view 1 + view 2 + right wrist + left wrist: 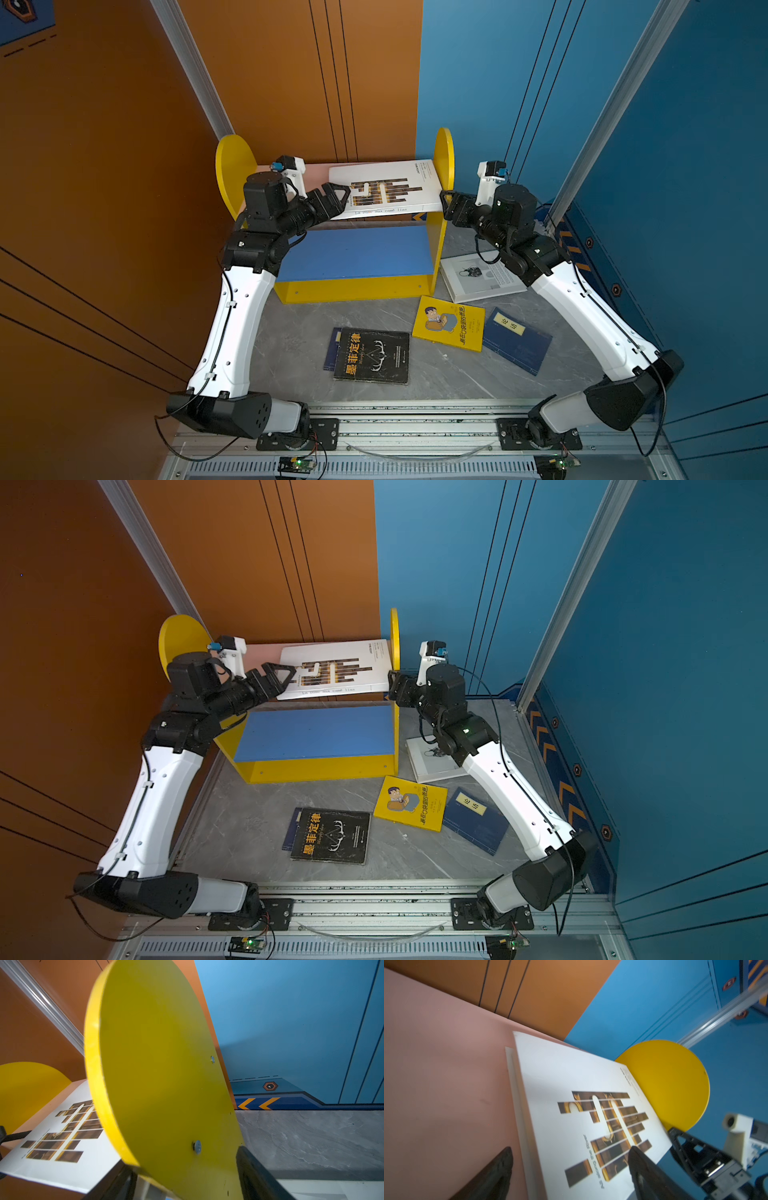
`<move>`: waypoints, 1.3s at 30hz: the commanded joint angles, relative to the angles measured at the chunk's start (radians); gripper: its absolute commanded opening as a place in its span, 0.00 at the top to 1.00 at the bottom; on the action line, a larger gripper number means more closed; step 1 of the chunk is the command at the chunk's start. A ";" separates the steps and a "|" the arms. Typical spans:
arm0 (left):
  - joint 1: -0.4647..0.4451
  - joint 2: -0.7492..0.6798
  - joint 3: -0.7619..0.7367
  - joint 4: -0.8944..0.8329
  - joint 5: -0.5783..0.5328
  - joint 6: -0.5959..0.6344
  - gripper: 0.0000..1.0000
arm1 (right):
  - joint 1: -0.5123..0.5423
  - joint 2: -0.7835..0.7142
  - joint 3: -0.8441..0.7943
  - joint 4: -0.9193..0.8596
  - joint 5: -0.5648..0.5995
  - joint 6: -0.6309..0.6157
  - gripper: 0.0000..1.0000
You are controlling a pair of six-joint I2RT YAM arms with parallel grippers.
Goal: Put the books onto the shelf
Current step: 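Push the white book farther onto the shelf with both grippers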
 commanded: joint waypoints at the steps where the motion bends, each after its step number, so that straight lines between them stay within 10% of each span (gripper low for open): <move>1: -0.004 -0.061 -0.045 -0.059 -0.022 0.218 0.12 | -0.017 -0.067 -0.014 -0.027 -0.097 -0.074 0.23; 9: -0.003 -0.092 -0.067 -0.101 -0.114 0.354 0.06 | -0.016 -0.128 -0.079 -0.058 -0.084 -0.101 0.23; 39: -0.071 -0.074 -0.073 -0.023 -0.228 0.427 0.43 | 0.062 -0.062 -0.118 0.108 0.006 -0.107 0.35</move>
